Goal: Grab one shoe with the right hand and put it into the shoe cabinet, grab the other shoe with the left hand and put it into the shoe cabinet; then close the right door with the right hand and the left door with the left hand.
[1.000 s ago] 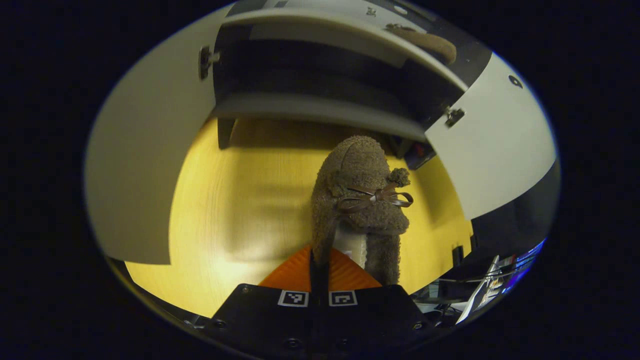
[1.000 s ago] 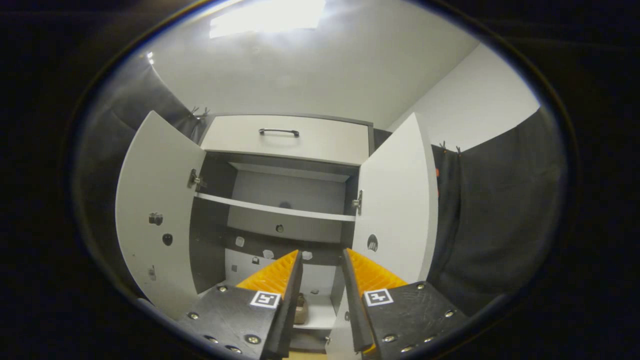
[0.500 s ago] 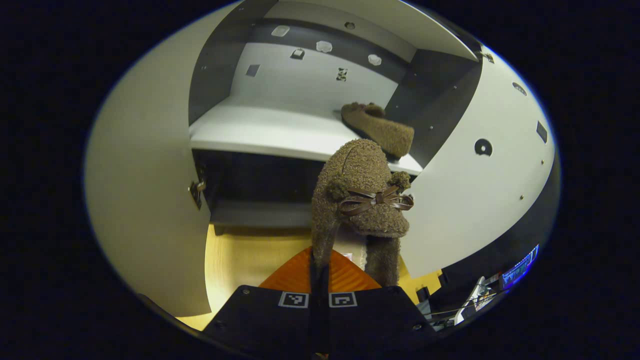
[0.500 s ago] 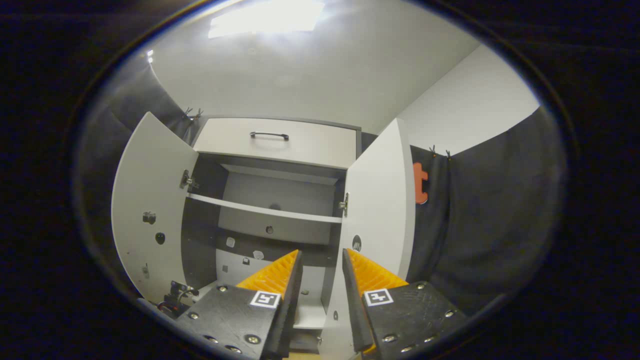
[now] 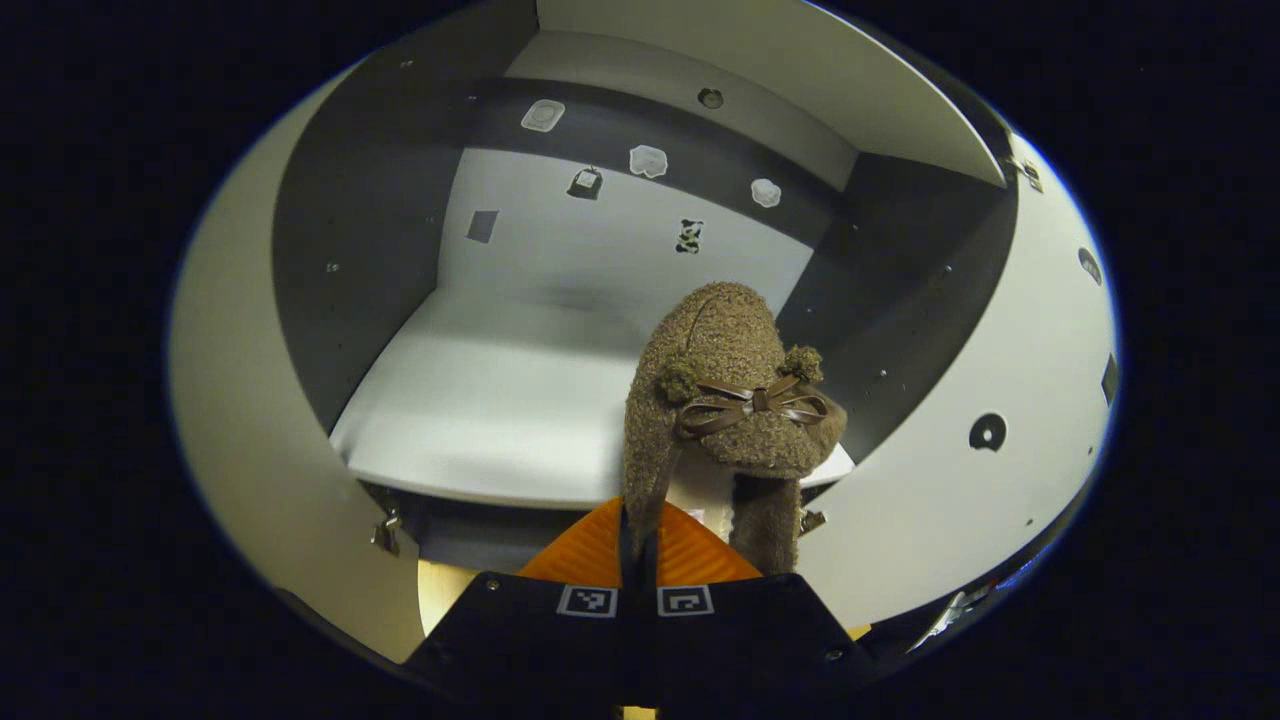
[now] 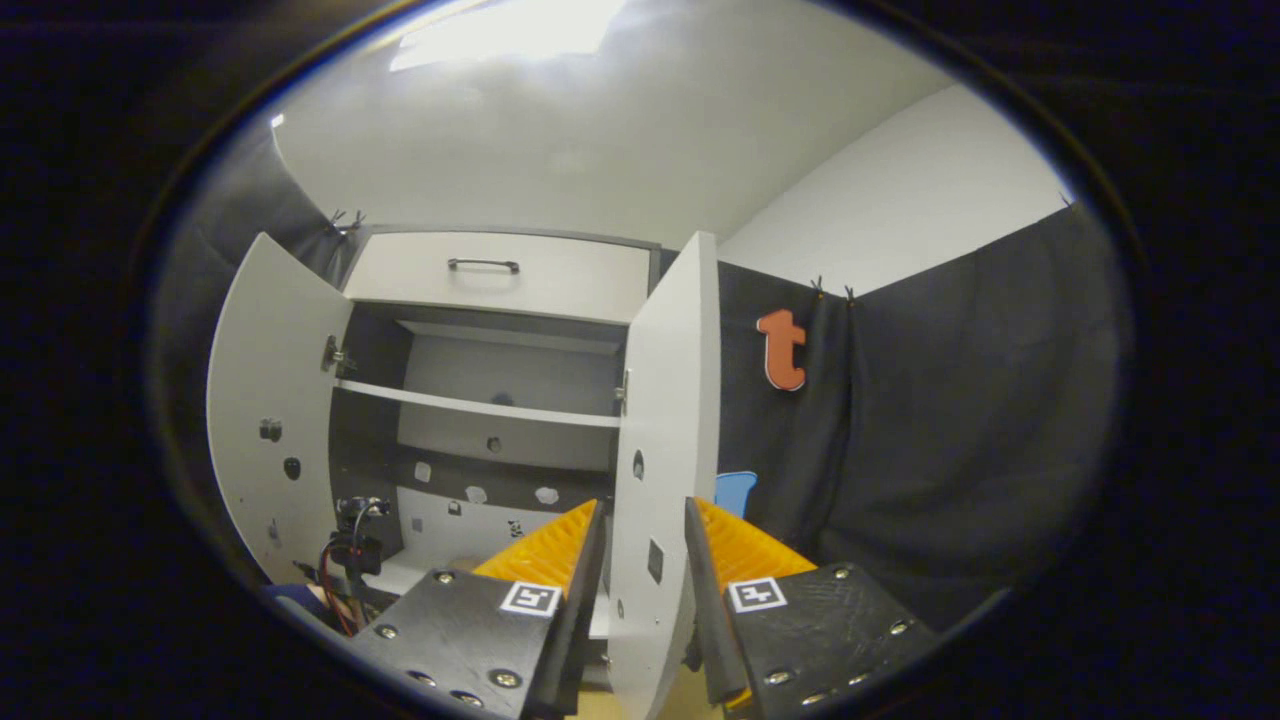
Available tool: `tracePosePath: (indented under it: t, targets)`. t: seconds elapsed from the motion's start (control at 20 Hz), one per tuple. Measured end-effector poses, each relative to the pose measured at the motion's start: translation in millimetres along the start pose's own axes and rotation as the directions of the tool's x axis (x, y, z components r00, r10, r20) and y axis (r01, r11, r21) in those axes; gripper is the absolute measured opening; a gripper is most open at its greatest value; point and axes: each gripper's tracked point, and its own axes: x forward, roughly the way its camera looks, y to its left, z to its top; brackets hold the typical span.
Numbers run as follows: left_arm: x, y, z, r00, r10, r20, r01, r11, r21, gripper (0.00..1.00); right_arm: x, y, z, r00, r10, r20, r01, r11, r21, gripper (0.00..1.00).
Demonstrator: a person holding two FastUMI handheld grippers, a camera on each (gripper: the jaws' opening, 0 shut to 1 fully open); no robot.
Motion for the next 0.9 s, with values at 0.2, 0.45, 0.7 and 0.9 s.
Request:
tracePosePath:
  t: [0.2,0.45,0.7,0.9]
  targets:
    - [32,7,28,0.999,0.034,0.021,-0.033,0.999,-0.005,0.01,-1,-29,-15,0.997,-0.069,-0.024,0.068,0.998,-0.011,0.46]
    - [63,21,51,0.995,0.093,0.033,-0.092,0.995,-0.034,0.00,5,-56,-25,0.991,-0.126,-0.044,0.124,0.991,-0.059,0.46]
    - [98,35,66,0.986,0.160,0.057,-0.160,0.987,-0.004,0.01,21,-76,-45,0.983,-0.163,-0.083,0.156,0.983,-0.093,0.43]
    - [107,36,69,0.982,0.183,0.042,-0.183,0.983,0.009,0.01,36,-78,-64,0.982,-0.146,-0.122,0.137,0.987,-0.082,0.48]
